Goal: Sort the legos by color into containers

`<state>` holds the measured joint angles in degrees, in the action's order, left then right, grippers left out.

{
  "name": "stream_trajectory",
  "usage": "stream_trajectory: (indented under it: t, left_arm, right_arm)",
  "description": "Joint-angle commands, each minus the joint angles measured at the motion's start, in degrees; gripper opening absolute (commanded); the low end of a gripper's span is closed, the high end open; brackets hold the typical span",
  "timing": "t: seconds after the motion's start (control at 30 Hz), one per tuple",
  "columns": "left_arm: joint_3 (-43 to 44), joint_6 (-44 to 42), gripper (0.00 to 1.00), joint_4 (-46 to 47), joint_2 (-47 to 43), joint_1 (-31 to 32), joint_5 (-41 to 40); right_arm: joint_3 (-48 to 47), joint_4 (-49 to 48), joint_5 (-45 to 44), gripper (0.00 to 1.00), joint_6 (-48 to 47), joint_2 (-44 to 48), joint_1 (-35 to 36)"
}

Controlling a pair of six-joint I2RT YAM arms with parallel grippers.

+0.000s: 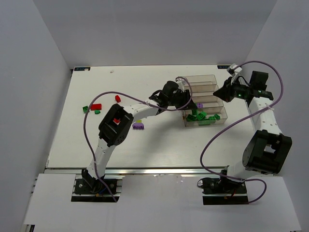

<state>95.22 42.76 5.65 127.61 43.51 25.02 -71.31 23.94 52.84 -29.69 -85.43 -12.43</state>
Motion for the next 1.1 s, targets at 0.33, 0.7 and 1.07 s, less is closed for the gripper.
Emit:
stream_trajectory:
  t: [0.33,0.7,1.07]
  left_arm:
    - [8.14,-5.85,0.55,-13.56,1.33,2.90,-9.19]
    - [5.96,-8.13,0.62,-13.12,-7.27,2.64,-12.26]
    - [-29.37,-2.87,0.16,-10.56,-41.10,-15.25,-20.53]
  right_arm:
    - [1.52,-3.12,3.06,0.20,2.97,1.84,-0.32]
    - [-0.06,2.86,7.00,0.53,-4.05,3.07,-0.05]
    - [6.88,3.49,1.32,0.88,-10.65,6.85,10.83]
